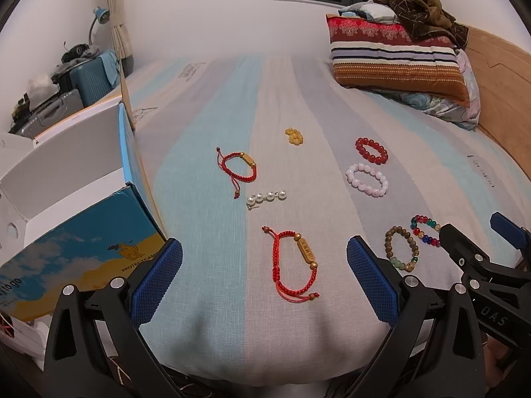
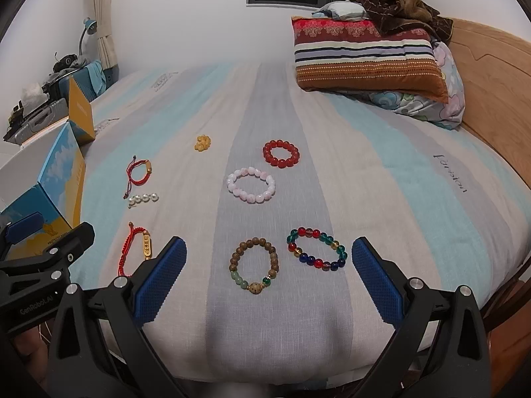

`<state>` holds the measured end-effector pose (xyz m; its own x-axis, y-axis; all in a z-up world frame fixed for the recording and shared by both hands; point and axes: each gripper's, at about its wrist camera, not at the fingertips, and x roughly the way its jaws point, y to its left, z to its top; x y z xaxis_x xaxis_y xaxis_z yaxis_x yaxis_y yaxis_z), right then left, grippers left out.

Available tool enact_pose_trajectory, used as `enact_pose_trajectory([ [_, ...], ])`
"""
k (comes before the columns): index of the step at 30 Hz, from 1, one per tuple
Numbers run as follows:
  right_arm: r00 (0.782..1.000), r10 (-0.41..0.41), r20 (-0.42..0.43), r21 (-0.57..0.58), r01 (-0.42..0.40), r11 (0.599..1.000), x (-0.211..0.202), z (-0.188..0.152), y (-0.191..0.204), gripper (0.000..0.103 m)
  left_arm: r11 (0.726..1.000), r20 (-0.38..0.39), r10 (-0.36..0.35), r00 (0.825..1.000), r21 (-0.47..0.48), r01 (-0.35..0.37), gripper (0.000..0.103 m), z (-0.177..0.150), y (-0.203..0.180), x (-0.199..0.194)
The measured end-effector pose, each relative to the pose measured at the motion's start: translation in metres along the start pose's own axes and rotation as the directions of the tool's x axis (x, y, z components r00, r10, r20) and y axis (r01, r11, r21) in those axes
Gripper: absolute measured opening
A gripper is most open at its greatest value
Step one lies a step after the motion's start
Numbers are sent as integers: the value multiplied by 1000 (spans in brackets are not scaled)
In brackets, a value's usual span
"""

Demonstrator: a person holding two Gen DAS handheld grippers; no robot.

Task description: Organize jewelry

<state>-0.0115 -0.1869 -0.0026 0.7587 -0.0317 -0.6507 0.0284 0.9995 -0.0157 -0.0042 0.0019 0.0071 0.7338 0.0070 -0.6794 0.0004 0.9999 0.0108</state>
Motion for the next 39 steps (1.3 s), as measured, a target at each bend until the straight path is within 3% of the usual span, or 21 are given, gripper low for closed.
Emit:
enact_pose_trajectory([
  [39,1000,-10,13,-5,10,1000,-2,0,0,96,1000,5,-2,1000,10,2,97,1,-2,-5],
])
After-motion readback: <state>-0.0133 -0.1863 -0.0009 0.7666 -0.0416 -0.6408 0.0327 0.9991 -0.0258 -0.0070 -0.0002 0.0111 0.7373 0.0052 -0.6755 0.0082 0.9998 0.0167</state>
